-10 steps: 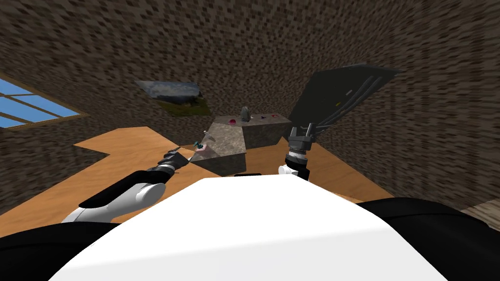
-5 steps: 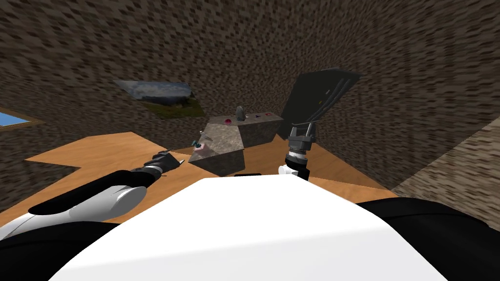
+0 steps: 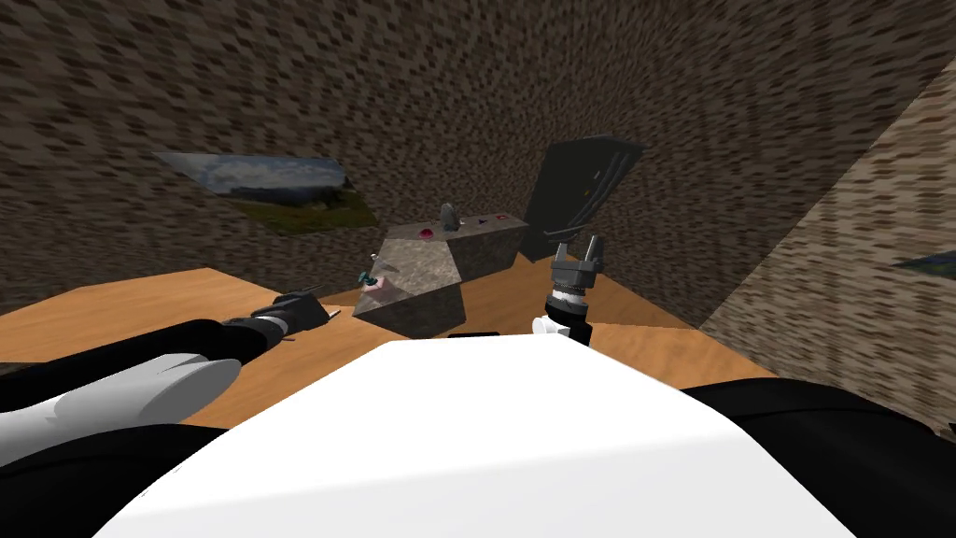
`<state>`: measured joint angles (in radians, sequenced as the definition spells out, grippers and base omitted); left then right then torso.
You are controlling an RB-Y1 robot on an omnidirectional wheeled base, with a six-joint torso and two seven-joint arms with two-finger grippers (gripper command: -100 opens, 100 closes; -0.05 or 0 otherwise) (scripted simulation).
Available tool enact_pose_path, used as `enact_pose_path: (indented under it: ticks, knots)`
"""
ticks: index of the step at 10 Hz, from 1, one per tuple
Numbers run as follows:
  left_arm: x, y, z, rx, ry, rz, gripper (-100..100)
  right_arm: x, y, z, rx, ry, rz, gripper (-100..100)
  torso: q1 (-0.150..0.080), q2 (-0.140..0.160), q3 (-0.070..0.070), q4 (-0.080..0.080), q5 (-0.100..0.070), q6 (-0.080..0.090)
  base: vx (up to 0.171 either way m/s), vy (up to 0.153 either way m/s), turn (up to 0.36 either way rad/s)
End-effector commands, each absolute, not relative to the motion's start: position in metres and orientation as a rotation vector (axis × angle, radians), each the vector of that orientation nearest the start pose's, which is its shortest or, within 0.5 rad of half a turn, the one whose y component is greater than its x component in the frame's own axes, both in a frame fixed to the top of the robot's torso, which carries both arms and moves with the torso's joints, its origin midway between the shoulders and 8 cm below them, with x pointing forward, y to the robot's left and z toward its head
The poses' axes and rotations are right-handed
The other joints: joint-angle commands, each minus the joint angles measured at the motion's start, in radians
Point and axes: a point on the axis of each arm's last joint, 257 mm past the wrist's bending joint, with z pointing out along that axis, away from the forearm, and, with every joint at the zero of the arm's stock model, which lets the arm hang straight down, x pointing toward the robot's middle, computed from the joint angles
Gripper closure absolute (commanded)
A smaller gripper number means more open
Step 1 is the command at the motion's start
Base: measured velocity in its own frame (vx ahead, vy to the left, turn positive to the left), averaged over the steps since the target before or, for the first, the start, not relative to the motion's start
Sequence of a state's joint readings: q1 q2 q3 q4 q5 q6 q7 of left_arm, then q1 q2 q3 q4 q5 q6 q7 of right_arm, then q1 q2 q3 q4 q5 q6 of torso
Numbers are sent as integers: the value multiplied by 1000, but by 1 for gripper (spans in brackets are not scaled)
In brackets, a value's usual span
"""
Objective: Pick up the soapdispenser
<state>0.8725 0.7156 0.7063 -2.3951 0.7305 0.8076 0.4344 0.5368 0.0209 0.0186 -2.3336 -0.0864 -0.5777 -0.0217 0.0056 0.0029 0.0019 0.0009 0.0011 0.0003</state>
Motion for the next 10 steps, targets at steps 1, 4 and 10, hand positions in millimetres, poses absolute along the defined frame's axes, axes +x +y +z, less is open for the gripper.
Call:
enact_pose_path:
  ticks: [1, 4, 10]
  knots:
    - [268, 531, -150, -1876, 1248, -634, -100, 315, -287, 50, 655, 463, 1399, 0, 0, 0, 0, 0, 0, 0, -55, 42, -252]
    - [260, 532, -150, -1930, 1314, -566, -100, 315, -287, 50, 655, 463, 1399, 0, 0, -2, -1, 0, 0, 0, -35, 41, -180]
    - [242, 526, -158, -2051, 1436, -450, -100, 315, -287, 50, 655, 463, 1398, 0, 1, -7, -4, -2, 1, 0, 16, 52, -155]
